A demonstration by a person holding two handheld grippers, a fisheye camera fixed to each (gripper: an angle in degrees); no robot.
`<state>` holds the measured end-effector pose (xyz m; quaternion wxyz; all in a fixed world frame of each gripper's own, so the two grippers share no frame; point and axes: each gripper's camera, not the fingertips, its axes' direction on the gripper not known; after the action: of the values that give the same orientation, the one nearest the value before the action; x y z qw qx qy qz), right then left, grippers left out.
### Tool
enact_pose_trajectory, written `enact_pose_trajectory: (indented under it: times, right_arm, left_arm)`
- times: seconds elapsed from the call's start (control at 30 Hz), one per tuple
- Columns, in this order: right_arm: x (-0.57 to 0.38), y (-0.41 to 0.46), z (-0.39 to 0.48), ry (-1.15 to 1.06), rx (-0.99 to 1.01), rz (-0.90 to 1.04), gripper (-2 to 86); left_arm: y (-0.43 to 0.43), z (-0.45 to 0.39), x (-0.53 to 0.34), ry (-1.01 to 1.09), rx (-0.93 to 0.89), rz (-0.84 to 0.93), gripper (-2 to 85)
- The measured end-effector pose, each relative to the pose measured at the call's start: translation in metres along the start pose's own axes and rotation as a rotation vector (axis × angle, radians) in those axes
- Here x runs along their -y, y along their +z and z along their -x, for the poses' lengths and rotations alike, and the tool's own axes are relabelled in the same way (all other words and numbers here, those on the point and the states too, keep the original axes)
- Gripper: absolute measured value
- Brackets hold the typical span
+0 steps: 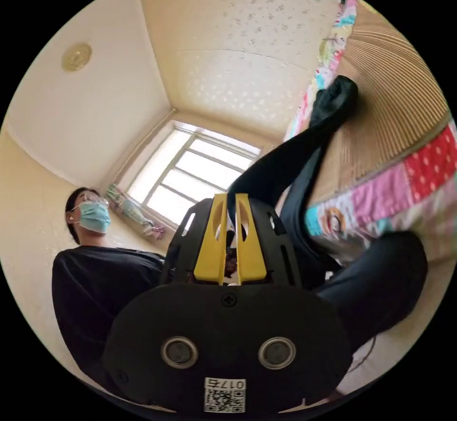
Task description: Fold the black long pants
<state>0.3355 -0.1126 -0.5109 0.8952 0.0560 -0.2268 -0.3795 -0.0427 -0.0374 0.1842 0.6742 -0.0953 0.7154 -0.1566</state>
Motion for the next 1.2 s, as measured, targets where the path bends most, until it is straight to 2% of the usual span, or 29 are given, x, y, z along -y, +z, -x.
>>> enact_pose_trajectory:
  times: [0.03, 0.1, 0.2, 0.3, 0.43, 0.53, 0.63, 0.7, 0.8, 0.9, 0.97, 1.07, 1.2]
  right_arm:
    - [-0.009, -0.004, -0.022, 0.189, -0.216, 0.066, 2.9]
    - [-0.024, -0.005, -0.026, 0.205, -0.387, 0.108, 2.8]
    - [-0.042, -0.002, 0.007, -0.031, -0.128, -0.008, 2.7]
    - [-0.040, 0.037, 0.032, -0.121, -0.066, 0.046, 2.6]
    - [-0.038, 0.133, 0.064, -0.221, -0.197, 0.301, 2.6]
    - [-0.053, 0.192, 0.081, -0.302, -0.274, 0.431, 2.5]
    - [-0.066, 0.222, 0.093, -0.345, -0.271, 0.447, 2.1]
    - [-0.073, 0.231, 0.095, -0.351, -0.270, 0.460, 1.9]
    - [-0.081, 0.234, 0.091, -0.331, -0.244, 0.512, 1.6]
    - [-0.079, 0.223, 0.095, -0.361, -0.167, 0.638, 1.2]
    - [-0.068, 0.210, 0.104, -0.412, -0.184, 0.679, 1.2]
    - [-0.016, 0.200, 0.128, -0.506, -0.409, 0.643, 1.9]
    - [0.089, 0.243, 0.162, -0.628, -0.908, 0.479, 7.3]
  left_arm:
    - [0.004, -0.001, -0.001, -0.001, -0.009, 0.004, 8.4]
    - [0.017, -0.008, -0.003, 0.007, -0.015, 0.021, 8.8]
    - [0.030, -0.032, 0.004, 0.055, -0.028, 0.054, 10.1]
    - [0.036, -0.063, 0.024, 0.153, -0.043, 0.047, 10.8]
    - [0.037, -0.099, 0.059, 0.238, -0.061, 0.021, 13.4]
    - [0.047, -0.120, 0.083, 0.294, 0.066, 0.035, 14.6]
    - [0.076, -0.115, 0.099, 0.280, 0.186, 0.152, 14.8]
    - [0.093, -0.102, 0.101, 0.238, 0.224, 0.220, 10.8]
    - [0.089, -0.093, 0.088, 0.252, 0.189, 0.152, 5.7]
    - [0.079, -0.084, 0.077, 0.242, 0.156, 0.094, 4.4]
    - [0.075, -0.075, 0.074, 0.216, 0.121, 0.083, 4.3]
    - [0.071, -0.061, 0.071, 0.191, 0.072, 0.084, 4.3]
    - [0.076, -0.045, 0.070, 0.186, 0.041, 0.122, 4.2]
